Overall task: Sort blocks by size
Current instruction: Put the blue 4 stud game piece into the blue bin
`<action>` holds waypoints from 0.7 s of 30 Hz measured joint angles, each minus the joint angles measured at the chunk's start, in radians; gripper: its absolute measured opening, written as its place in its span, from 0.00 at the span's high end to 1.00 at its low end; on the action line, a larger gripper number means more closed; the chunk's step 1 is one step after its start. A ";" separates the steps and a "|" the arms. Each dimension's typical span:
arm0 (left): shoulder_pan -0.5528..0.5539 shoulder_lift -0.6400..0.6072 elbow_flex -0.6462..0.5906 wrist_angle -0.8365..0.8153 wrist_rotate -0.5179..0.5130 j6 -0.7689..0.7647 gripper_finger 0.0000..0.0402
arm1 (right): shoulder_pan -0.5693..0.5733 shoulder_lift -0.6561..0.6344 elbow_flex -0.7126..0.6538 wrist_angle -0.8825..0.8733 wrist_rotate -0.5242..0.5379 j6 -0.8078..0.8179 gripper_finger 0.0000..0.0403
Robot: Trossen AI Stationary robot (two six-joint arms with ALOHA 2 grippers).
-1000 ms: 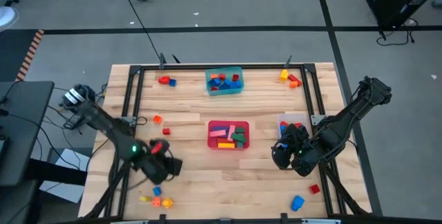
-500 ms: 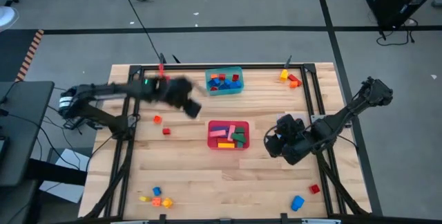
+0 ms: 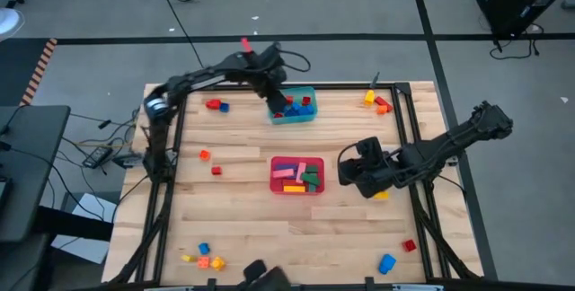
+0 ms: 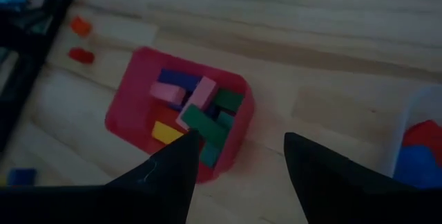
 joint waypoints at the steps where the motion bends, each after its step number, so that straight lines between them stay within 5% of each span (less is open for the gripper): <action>1: 0.001 0.034 0.019 -0.003 0.000 0.016 0.76 | -0.005 0.000 0.000 0.003 0.000 0.005 0.44; 8: 0.009 0.174 0.044 -0.003 0.003 0.059 0.65 | -0.019 0.000 0.000 0.053 0.000 0.015 0.45; 21: 0.043 0.174 0.046 0.013 0.060 0.060 0.63 | -0.019 0.000 0.000 0.114 0.028 0.015 0.45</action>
